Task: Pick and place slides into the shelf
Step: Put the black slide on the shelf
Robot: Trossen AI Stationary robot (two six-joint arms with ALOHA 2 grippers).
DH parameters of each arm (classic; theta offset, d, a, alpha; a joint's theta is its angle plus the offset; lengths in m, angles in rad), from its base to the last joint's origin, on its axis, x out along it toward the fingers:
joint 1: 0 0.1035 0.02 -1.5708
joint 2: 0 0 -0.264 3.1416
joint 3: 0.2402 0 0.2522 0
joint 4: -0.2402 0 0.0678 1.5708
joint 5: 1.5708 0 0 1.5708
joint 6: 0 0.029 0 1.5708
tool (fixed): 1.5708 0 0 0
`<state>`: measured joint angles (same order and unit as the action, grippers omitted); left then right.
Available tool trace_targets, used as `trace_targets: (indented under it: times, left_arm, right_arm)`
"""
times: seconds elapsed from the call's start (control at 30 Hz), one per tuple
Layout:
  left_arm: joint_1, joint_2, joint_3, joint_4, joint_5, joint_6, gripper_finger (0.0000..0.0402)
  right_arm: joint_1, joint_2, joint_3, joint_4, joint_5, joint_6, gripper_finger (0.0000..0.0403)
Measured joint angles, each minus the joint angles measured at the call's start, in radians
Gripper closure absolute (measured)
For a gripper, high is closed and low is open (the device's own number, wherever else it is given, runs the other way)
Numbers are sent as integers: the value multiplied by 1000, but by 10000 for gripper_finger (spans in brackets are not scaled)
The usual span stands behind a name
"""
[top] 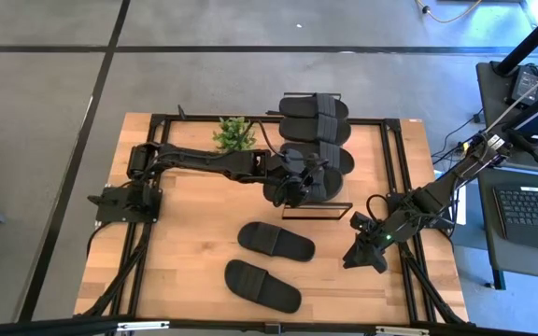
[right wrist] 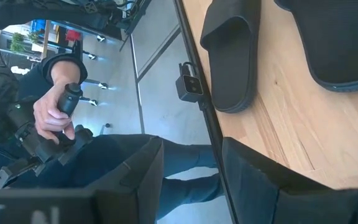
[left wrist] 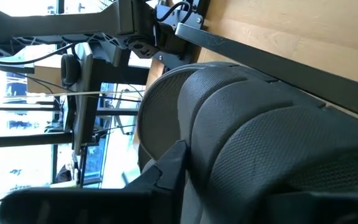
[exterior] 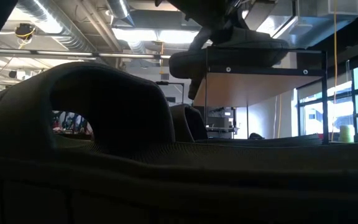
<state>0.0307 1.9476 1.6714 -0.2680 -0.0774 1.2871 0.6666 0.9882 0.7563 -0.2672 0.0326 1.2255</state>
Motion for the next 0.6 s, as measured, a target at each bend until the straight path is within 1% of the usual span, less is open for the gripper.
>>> trace_targets:
  times: [0.2,0.33,0.43,0.6]
  left_arm:
    - [-1,0,0,-1,0,0,274]
    - [-1,0,0,0,-35,-2,240]
    - [-2,0,0,8,-62,-3,227]
    - [-14,-16,1,50,-92,-29,224]
  right_arm:
    - [0,0,0,0,0,0,236]
    - [0,0,0,0,0,0,236]
    - [0,0,0,0,0,0,236]
    - [0,0,0,0,0,0,236]
